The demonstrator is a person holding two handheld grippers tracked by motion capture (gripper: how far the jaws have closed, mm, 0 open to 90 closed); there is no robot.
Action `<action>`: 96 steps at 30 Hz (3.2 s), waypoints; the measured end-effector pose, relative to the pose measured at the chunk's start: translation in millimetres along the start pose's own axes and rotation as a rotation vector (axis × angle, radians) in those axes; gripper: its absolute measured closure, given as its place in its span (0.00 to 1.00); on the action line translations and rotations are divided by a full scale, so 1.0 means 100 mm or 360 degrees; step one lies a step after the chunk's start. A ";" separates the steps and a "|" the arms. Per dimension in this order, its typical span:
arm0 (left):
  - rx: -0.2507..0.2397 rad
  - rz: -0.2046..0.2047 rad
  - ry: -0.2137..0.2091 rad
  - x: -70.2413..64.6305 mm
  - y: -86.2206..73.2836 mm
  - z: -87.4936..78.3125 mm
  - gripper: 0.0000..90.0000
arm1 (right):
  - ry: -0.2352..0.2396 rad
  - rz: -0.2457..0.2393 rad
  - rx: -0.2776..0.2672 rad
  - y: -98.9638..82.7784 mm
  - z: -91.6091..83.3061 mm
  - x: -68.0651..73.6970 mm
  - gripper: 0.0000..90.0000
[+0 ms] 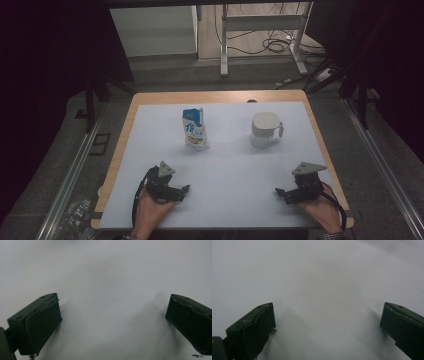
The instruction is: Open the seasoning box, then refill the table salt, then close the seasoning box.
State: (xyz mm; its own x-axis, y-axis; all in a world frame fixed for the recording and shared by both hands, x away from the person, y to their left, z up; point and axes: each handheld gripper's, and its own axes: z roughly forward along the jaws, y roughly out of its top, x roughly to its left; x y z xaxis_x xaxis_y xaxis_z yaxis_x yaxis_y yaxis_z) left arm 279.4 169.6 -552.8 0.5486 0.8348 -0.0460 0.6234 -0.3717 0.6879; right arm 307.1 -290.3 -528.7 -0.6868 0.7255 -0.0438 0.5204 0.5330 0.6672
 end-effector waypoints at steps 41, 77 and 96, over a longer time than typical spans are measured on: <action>-0.0003 -0.0002 -0.0002 0.00 0.00 0.00 0.00 | -0.0098 0.0166 -0.0330 0.32 -0.14 -0.13 0.26; -0.0007 -0.0010 -0.0002 0.00 -0.01 0.00 0.00 | -0.0319 0.0302 -0.0456 0.63 -0.05 -0.38 0.40; -0.0008 -0.0009 -0.0002 0.00 -0.01 0.00 0.00 | -0.0336 0.0345 -0.0458 0.80 0.17 -0.58 0.56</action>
State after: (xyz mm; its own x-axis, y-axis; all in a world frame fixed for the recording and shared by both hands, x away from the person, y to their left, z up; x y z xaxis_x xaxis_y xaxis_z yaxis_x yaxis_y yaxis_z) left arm 278.8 169.7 -553.1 0.5457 0.8365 -0.0507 0.6237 -0.3650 0.6913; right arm 397.6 -282.4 -485.1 -0.4424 0.8968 -0.0109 0.4581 0.2365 0.8568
